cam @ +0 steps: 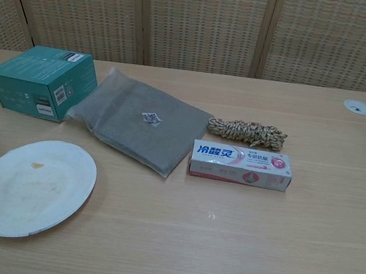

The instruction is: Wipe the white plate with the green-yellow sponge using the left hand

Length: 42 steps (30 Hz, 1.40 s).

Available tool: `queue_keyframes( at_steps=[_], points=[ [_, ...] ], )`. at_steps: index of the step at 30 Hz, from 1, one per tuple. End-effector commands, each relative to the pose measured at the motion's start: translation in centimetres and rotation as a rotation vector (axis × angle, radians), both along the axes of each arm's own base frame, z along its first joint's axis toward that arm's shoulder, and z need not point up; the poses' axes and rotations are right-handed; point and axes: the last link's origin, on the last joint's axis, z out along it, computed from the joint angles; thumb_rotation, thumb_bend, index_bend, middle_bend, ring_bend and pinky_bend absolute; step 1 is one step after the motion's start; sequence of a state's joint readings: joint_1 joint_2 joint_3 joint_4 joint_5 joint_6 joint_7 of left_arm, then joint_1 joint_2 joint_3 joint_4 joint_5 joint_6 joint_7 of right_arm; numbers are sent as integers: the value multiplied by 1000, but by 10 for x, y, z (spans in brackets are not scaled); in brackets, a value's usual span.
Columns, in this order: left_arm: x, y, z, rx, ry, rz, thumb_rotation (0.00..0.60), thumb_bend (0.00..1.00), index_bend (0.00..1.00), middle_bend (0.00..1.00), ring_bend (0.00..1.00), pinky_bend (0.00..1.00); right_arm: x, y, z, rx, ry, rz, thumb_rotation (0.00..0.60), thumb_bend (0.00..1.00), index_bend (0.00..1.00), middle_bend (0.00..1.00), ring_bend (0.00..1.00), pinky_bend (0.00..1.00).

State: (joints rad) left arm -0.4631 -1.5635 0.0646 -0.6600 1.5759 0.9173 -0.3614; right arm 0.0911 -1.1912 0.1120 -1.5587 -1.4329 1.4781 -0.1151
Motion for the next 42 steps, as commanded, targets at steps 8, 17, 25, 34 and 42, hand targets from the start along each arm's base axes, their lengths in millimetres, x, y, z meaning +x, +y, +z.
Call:
queue_keyframes(
  at_steps=[8, 17, 25, 34, 42],
  points=[
    [5, 10, -7, 12, -5, 14, 600, 0, 349, 227, 106, 169, -1, -1, 1, 4, -10, -6, 600, 0, 0, 0, 0, 0],
    [12, 11, -1, 63, -79, -18, 600, 0, 523, 379, 265, 340, -2, -2, 1, 8, -15, -9, 600, 0, 0, 0, 0, 0],
    [46, 5, 14, 87, -308, -95, 600, 0, 554, 405, 291, 368, -1, -2, 1, 9, -18, -8, 600, 0, 0, 0, 0, 0],
    [115, -5, -13, -63, -591, -37, 600, 0, 558, 409, 298, 377, 0, -1, 1, 12, -21, -4, 600, 0, 0, 0, 0, 0],
    [129, 0, -41, -120, -637, 89, 600, 0, 558, 409, 303, 381, 0, 0, 0, 20, -22, -2, 600, 0, 0, 0, 0, 0]
  ],
)
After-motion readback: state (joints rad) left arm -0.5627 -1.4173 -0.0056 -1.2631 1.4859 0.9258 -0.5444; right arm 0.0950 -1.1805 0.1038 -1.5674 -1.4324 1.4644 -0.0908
